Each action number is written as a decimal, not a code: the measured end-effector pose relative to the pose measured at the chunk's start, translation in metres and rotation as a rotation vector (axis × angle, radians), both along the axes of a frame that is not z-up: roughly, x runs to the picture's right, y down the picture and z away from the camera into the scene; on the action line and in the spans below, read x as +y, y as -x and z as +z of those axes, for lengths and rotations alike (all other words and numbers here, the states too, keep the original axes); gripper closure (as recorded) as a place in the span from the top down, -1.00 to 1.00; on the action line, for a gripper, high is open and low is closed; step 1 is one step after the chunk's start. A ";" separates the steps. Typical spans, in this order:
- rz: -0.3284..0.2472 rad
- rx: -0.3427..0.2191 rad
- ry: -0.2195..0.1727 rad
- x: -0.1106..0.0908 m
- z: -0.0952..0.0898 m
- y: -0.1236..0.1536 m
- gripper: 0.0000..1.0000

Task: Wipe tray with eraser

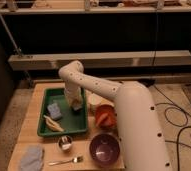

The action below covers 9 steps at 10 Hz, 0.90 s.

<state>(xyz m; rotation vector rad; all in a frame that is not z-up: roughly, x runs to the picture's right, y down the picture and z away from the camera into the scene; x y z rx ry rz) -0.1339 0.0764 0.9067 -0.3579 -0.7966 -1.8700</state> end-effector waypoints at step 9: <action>-0.072 -0.116 0.027 0.007 0.016 0.063 -1.00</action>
